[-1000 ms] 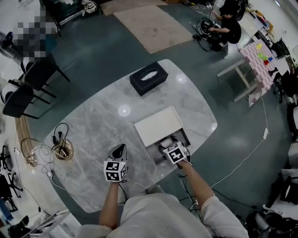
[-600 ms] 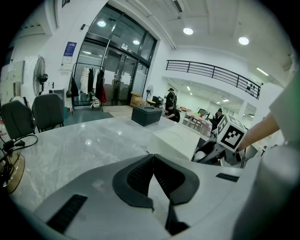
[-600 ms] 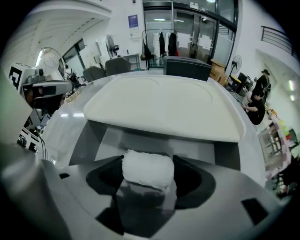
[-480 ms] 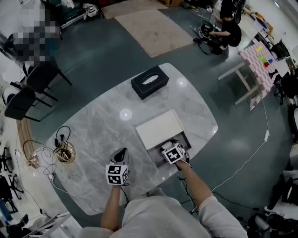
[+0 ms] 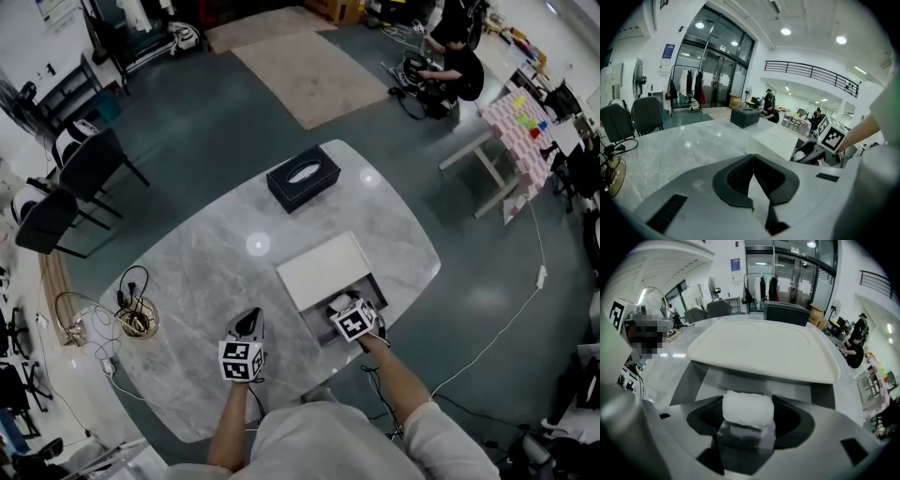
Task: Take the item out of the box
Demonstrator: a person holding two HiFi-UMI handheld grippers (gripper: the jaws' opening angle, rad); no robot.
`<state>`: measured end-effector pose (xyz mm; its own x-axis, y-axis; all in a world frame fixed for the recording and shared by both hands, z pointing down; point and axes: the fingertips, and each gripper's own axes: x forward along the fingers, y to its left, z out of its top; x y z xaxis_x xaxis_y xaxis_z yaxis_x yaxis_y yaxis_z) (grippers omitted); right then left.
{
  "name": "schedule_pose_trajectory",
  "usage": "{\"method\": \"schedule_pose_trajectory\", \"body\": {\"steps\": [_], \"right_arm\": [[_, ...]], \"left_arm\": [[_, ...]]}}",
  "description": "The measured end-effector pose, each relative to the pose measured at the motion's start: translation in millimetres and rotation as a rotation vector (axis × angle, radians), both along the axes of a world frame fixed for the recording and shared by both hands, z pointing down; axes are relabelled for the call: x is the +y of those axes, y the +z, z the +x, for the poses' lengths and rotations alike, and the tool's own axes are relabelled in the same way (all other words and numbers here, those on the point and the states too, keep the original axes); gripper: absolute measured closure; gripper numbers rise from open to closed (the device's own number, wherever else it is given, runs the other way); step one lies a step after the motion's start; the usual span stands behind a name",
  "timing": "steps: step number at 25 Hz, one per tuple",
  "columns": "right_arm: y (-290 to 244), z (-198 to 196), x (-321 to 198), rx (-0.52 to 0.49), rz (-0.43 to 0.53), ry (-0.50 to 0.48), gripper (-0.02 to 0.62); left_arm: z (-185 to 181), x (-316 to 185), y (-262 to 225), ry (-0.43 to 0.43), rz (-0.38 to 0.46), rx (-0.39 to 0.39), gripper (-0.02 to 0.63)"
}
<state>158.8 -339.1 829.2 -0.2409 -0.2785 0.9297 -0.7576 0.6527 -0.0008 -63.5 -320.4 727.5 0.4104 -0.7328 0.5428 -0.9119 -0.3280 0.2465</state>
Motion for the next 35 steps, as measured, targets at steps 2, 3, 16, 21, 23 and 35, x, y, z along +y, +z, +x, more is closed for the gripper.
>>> {"method": "schedule_pose_trajectory", "body": {"steps": [2,3,16,21,23,35], "right_arm": [[-5,0,0,-0.017,0.017,0.008,0.291],[-8,1,0,-0.025,0.029,0.014,0.291],[-52,9,12,-0.163,0.166,0.102,0.293],[-83,11,15,-0.237,0.268,0.113,0.293],[-96,11,16,-0.268,0.305,0.120,0.293],[-152,33,39,-0.364,0.467,0.213,0.295]], "left_arm": [[1,0,-2,0.006,0.003,-0.003,0.591],[3,0,-3,0.010,0.004,-0.004,0.592],[24,1,-19,0.076,0.041,-0.016,0.591],[35,4,-29,0.099,0.058,-0.021,0.591],[40,6,-32,0.110,0.068,-0.023,0.591],[60,18,-58,0.162,0.118,-0.037,0.591]]}}
